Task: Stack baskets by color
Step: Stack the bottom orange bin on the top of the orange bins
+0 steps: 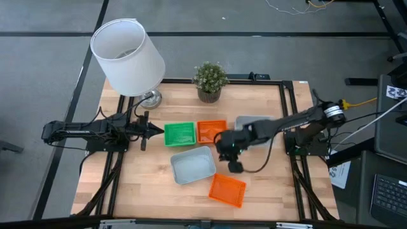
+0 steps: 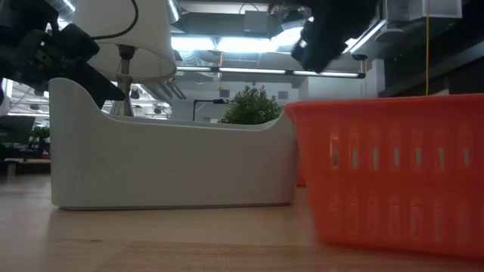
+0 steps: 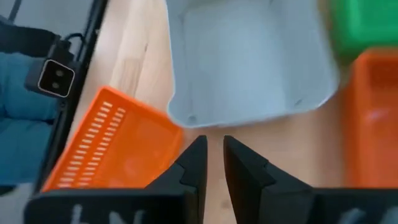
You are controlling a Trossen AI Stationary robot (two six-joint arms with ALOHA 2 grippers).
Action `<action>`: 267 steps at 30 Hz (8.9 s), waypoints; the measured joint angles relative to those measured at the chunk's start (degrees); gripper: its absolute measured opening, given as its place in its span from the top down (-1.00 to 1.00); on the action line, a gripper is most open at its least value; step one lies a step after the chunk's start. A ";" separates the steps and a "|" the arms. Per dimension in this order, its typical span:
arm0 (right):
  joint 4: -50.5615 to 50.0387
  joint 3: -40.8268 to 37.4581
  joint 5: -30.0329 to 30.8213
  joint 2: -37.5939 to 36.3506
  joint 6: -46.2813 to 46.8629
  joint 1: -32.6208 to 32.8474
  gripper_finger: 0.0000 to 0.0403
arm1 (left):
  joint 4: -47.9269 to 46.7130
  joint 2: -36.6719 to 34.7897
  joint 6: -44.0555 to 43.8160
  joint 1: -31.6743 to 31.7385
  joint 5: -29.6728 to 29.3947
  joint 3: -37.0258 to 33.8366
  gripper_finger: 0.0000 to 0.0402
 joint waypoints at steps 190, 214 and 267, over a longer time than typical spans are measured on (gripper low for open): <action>-10.85 13.04 4.93 9.74 -22.91 -23.72 1.00 | 0.14 0.02 0.00 -0.02 -0.03 -0.02 1.00; -13.11 13.07 4.98 11.33 -21.66 -23.50 1.00 | 0.14 0.00 -0.02 -0.02 -0.03 -0.02 1.00; -10.00 12.62 47.53 11.35 -13.19 -9.29 0.85 | 0.17 0.00 -0.02 -0.02 -0.01 -0.02 1.00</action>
